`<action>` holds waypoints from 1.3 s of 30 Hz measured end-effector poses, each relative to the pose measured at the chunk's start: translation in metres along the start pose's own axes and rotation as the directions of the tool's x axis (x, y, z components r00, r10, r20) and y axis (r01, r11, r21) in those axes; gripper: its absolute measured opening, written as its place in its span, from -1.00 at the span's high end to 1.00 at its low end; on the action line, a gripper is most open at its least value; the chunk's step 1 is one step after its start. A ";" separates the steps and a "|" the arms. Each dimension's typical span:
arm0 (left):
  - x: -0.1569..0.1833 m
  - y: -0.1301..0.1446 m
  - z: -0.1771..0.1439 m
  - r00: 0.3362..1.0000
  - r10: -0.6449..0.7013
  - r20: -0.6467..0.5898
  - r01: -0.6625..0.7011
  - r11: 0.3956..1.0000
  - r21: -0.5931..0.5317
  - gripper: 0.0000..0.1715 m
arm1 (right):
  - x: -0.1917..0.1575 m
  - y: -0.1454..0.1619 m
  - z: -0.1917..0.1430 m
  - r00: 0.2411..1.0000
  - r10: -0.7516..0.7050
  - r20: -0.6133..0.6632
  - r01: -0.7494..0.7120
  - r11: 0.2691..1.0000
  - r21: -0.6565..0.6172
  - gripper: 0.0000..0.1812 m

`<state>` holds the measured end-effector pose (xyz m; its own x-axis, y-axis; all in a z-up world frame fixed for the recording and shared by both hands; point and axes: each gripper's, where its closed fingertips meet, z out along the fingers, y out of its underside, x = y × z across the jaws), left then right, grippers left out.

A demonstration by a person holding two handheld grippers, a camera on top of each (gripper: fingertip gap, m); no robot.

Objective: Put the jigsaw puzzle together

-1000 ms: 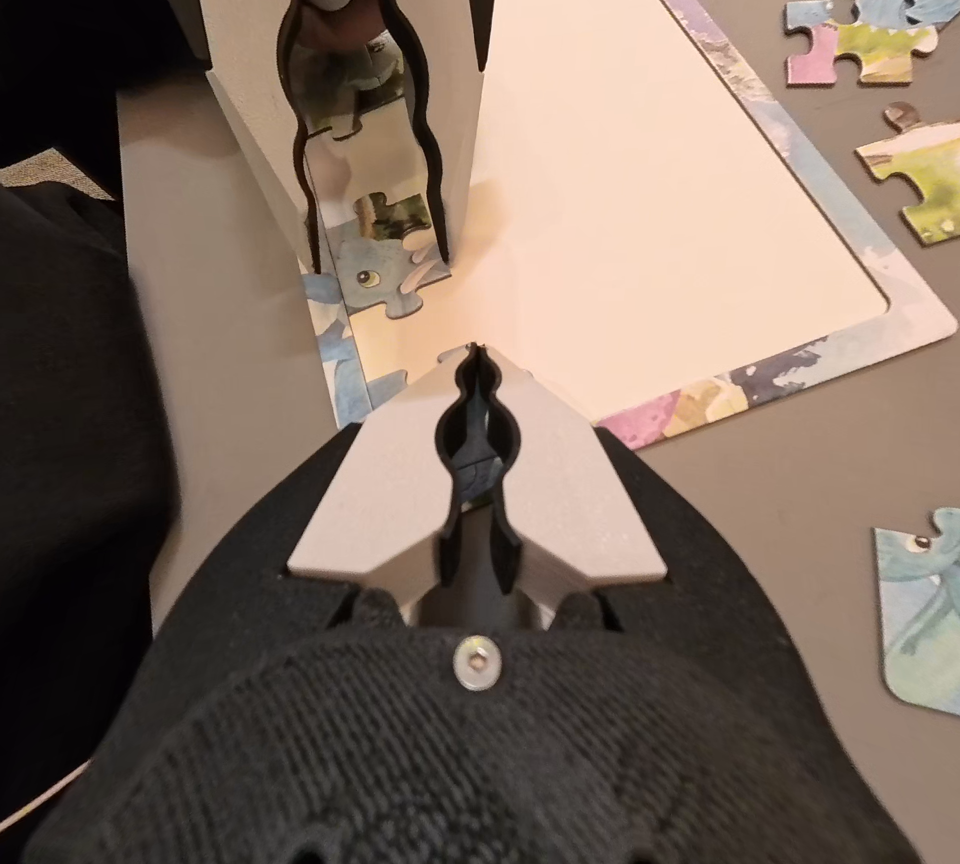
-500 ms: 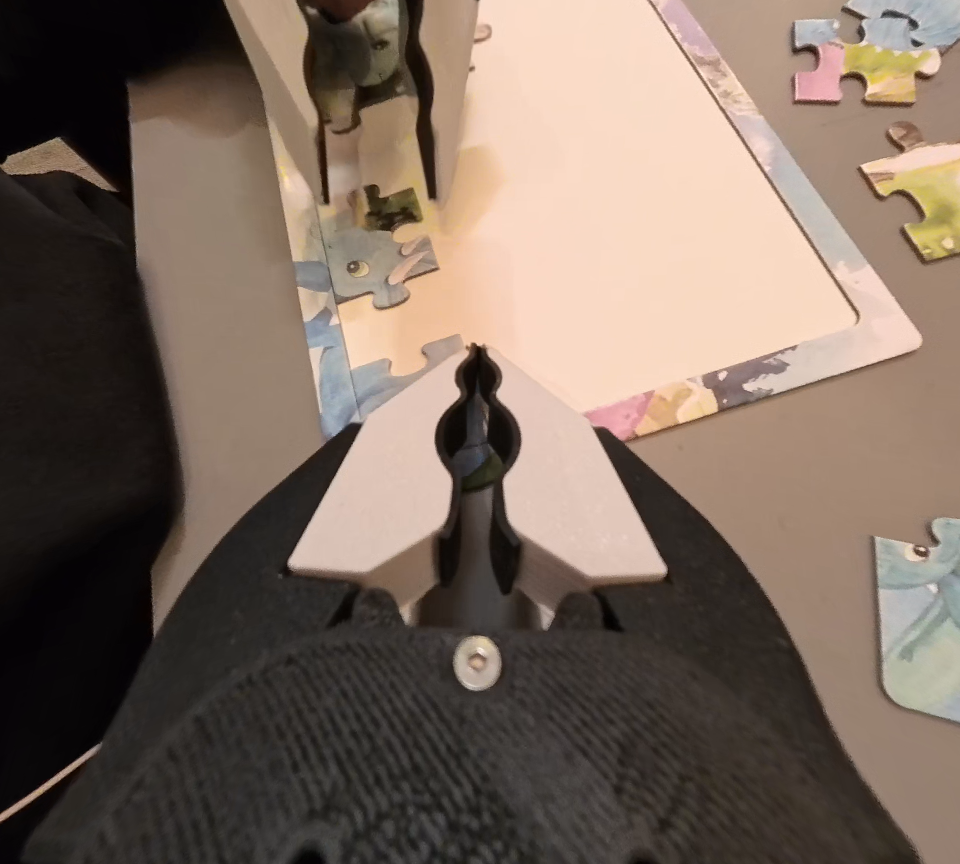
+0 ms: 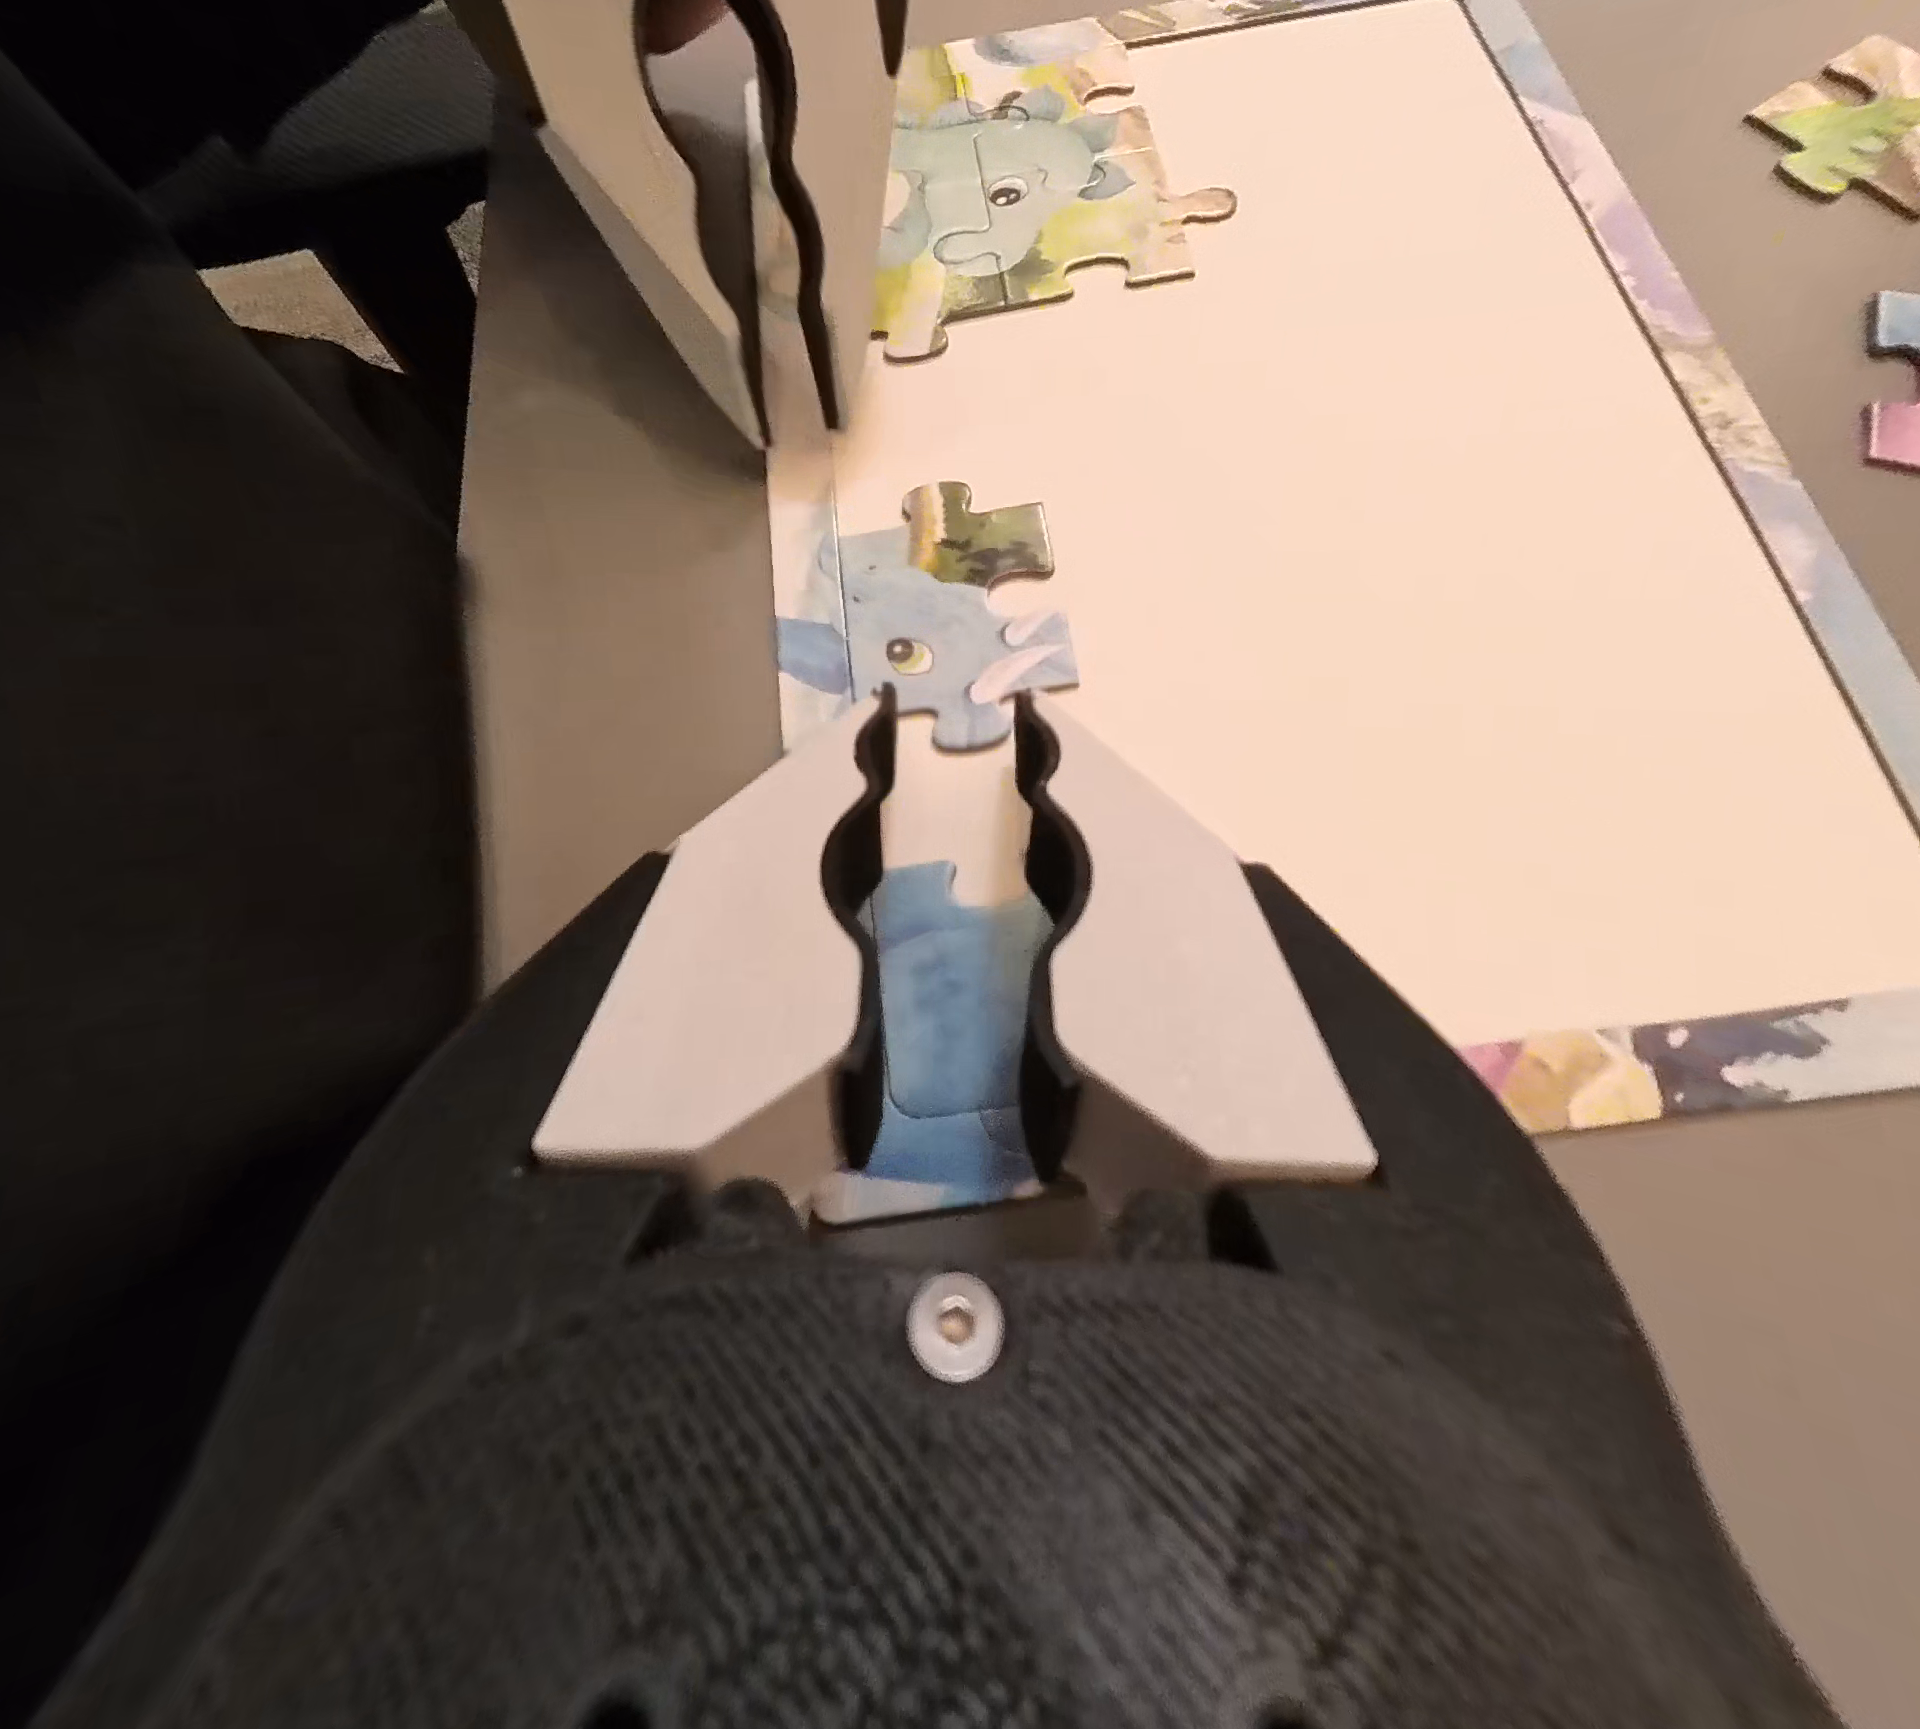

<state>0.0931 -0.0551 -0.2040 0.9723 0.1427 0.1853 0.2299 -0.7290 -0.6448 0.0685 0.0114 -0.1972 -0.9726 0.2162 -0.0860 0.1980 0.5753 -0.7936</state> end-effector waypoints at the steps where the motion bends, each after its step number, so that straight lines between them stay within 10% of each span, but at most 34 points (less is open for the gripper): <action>1: -0.001 0.001 0.002 1.000 -0.007 -0.004 0.007 1.000 0.000 0.92 | 0.000 0.000 0.001 1.000 0.004 0.003 -0.004 1.000 -0.003 0.76; 39: 0.000 0.000 0.006 0.996 -0.053 -0.066 0.054 0.998 0.027 1.00 | 0.002 0.006 0.005 0.997 0.054 0.047 -0.051 0.997 -0.052 0.78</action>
<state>0.0930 -0.0510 -0.2084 0.9539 0.1366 0.2672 0.2836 -0.7017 -0.6537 0.0674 0.0115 -0.2052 -0.9652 0.2094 -0.1568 0.2537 0.6035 -0.7559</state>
